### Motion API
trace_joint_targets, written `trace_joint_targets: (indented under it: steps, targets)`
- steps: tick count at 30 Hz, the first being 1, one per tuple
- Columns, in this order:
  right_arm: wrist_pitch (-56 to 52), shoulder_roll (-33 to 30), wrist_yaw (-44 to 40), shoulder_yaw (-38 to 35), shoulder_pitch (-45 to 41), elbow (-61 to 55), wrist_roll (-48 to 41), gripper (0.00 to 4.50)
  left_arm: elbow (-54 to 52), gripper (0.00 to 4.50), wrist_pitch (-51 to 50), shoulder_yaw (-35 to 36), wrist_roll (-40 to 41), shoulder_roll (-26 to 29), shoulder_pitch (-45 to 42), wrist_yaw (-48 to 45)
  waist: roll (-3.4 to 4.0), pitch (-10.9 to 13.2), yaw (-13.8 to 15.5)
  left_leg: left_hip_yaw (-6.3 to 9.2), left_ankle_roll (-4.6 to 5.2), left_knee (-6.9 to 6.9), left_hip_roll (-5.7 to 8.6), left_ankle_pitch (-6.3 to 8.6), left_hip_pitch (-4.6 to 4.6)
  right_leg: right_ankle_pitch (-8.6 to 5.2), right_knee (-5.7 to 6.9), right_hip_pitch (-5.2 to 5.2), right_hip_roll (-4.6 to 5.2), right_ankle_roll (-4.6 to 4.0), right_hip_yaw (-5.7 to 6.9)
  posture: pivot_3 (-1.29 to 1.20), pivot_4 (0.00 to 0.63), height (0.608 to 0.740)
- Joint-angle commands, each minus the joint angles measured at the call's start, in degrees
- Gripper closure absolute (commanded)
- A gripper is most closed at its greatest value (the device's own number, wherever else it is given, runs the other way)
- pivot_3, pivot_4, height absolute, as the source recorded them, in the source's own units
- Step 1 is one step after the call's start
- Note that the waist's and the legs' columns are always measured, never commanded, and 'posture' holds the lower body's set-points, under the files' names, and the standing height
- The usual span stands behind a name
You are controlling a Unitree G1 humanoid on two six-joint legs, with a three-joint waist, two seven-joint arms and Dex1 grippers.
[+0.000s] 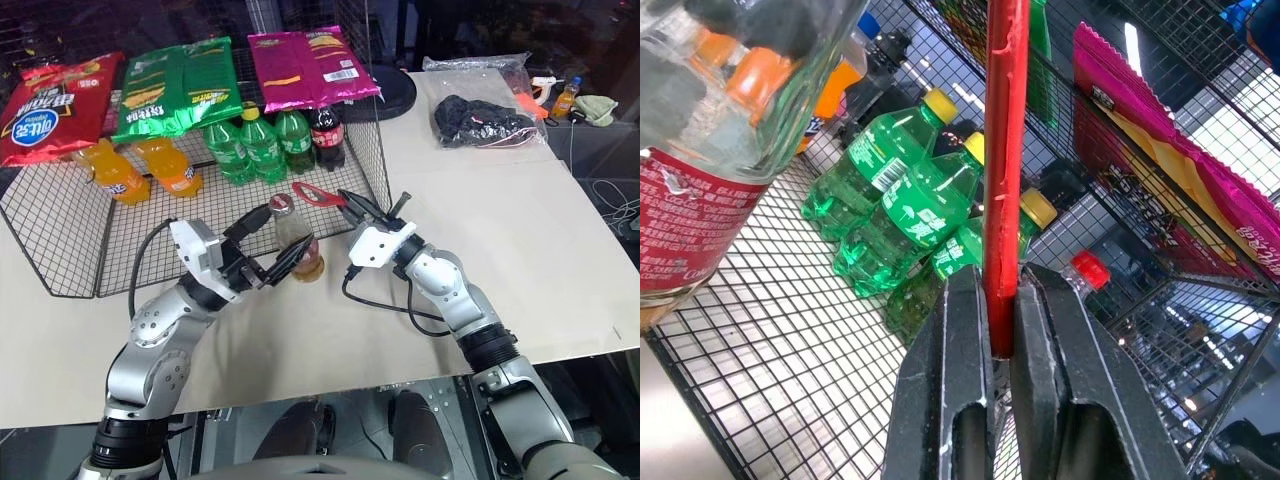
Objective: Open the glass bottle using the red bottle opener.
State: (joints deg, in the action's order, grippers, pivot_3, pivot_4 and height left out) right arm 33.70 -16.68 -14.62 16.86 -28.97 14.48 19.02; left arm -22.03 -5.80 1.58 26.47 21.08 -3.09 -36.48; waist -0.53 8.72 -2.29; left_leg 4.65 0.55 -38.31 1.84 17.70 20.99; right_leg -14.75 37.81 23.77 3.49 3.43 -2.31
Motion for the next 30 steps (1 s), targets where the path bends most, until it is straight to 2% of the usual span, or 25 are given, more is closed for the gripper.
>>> trace_joint_targets:
  steps: [1, 8, 12, 30]
  targets:
    - [0.01, 0.24, 0.5, -1.38, -0.92, -1.69, -0.89, 4.5, -1.59, 0.12, 1.22, -0.53, -1.64, 0.43, -0.08, -0.19, 0.0, 0.0, -0.01, 0.0, 0.0, 0.0, 0.0, 0.0, 0.0, 0.0, 0.0, 0.0, 0.0, 0.0, 0.0, 0.0, 0.15, 0.74]
    - [0.08, 0.29, 0.5, -1.42, -1.23, -1.32, -0.95, 4.5, -0.4, 0.12, 2.33, -0.48, -2.52, -0.14, -0.81, -0.89, 0.0, 0.0, 0.0, 0.0, 0.0, 0.0, 0.0, 0.0, 0.0, 0.0, 0.01, 0.0, 0.0, 0.0, 0.0, 0.0, 0.15, 0.74]
    - [0.04, 0.35, 0.6, -1.43, -1.3, -1.24, -0.88, 4.5, -0.3, 1.27, 2.2, -0.27, -2.18, -0.21, -0.97, -1.26, 0.0, 0.0, -0.01, 0.0, 0.0, -0.01, 0.0, 0.0, 0.0, 0.0, 0.01, 0.0, 0.0, 0.0, 0.0, 0.0, 0.15, 0.74]
    - [0.16, 0.63, 0.85, -1.36, -1.61, -0.61, -0.68, 4.5, 0.95, 1.27, 1.89, 1.65, -0.87, -1.04, -1.05, -0.31, 0.0, 0.0, -0.02, -0.01, 0.0, -0.03, 0.0, 0.0, -0.01, 0.0, 0.04, 0.0, 0.0, 0.0, 0.0, 0.0, 0.15, 0.74]
